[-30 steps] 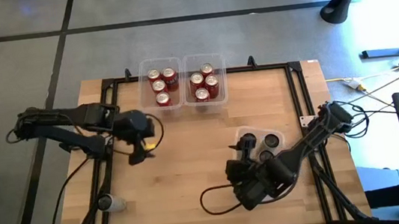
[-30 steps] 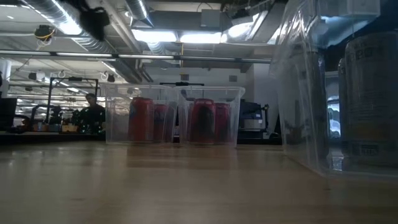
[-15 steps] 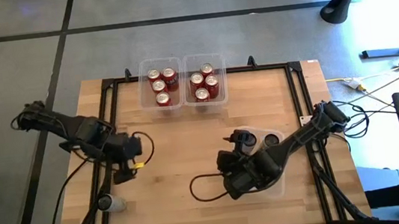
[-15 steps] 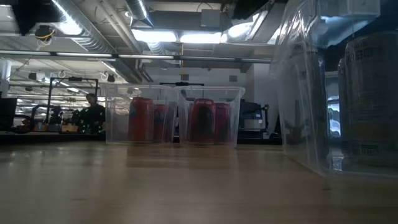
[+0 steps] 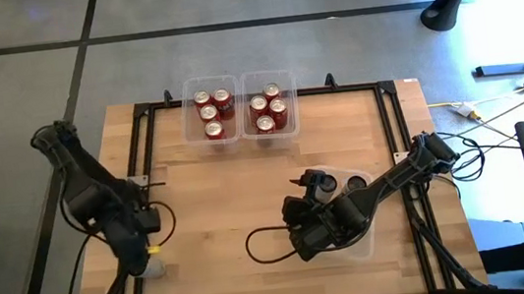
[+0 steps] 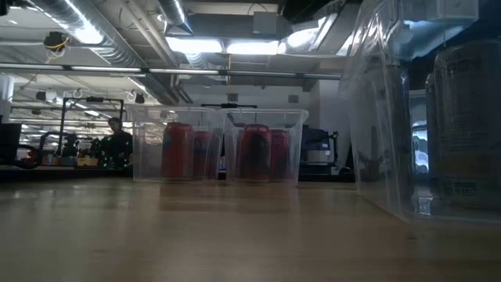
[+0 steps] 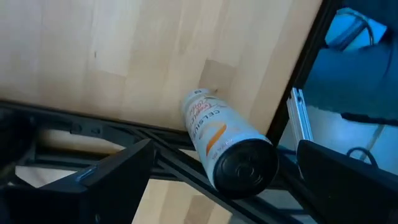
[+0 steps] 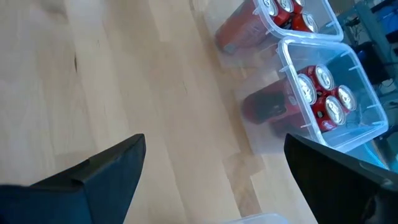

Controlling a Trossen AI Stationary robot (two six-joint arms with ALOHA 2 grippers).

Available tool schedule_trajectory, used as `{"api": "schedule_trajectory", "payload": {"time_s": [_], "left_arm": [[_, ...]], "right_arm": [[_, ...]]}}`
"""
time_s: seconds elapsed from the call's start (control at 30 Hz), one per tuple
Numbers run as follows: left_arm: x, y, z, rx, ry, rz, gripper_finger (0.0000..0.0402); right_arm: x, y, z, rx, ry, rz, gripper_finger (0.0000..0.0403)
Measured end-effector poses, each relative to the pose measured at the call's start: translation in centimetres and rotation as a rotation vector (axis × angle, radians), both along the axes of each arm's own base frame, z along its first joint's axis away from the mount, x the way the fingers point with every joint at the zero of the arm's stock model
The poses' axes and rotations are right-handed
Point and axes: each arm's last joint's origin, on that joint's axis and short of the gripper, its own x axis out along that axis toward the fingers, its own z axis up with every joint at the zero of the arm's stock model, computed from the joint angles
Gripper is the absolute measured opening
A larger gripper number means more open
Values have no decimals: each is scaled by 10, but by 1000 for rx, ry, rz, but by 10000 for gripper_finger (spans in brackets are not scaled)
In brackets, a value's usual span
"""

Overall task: Sort soda cans
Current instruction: Put the white-yellow soda can into the bottom transparent bin

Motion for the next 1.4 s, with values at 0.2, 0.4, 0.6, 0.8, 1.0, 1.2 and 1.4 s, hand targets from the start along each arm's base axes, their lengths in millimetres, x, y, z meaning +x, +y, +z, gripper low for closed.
{"api": "schedule_trajectory", "payload": {"time_s": [0.2, 0.4, 0.6, 0.8, 1.0, 1.2, 1.4], "left_arm": [[-13, -15, 0, -15, -22, 59, 384], [-20, -34, -9, 16, 16, 63, 384], [-25, -51, -18, 44, 41, 46, 384], [-32, -54, -25, 70, 45, 36, 384], [-33, -57, -30, 71, 24, 43, 384], [-30, -62, -42, 130, 16, 11, 384], [-26, -72, -50, 131, 10, -13, 384]], "right_arm": [[2, -5, 0, -17, 8, -2, 381], [3, -7, 0, -12, 12, -7, 381], [4, -9, 0, -22, 21, 2, 381], [7, -11, 1, -12, 4, -4, 381], [7, -9, 1, -1, -2, 2, 381], [8, -9, 1, 3, -9, 3, 381], [8, -9, 1, 3, -9, 3, 381]]}}
